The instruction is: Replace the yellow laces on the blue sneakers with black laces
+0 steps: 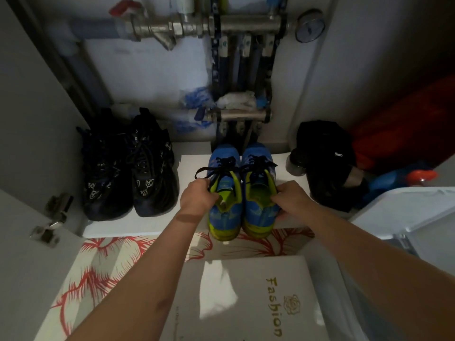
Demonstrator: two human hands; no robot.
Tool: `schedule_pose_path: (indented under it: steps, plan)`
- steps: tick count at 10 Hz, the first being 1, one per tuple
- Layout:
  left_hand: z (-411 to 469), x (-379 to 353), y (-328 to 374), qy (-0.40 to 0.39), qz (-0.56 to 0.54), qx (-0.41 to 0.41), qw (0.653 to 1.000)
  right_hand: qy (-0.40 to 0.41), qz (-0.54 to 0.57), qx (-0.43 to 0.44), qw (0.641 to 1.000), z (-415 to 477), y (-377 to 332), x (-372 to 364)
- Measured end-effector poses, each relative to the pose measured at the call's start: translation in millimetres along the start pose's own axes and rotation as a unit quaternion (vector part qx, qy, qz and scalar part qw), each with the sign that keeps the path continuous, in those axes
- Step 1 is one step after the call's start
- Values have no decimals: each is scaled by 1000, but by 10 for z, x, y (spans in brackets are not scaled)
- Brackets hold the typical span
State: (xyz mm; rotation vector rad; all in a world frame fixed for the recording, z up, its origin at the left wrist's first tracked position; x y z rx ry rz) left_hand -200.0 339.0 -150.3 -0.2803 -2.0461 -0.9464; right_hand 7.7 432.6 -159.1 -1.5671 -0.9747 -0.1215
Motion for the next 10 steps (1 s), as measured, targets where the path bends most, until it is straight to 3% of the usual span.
schedule_pose_path:
  steps: [7,8,9,10]
  plan:
    - [-72,11,55,87,7,41,995,-6,-50,-3,999,92,38,-7]
    - [-94,11,39,85,-17,58,995,-11,-72,-12,997,82,11,-48]
    - [-151,33,13,27,-102,75,992,-13,-116,-25,993,24,-39,-53]
    - [-238,109,-22,-7,-138,117,984,33,-168,15,985,-39,-143,36]
Point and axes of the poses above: each hand's wrist, its own z-axis towards the middle knuckle, its own x-axis out of the back of the hand, y = z × x, the point moved 8 cm from there along z, towards the middle knuckle, and after that the axes turned 11 degrees about x, right-handed, at the moved point
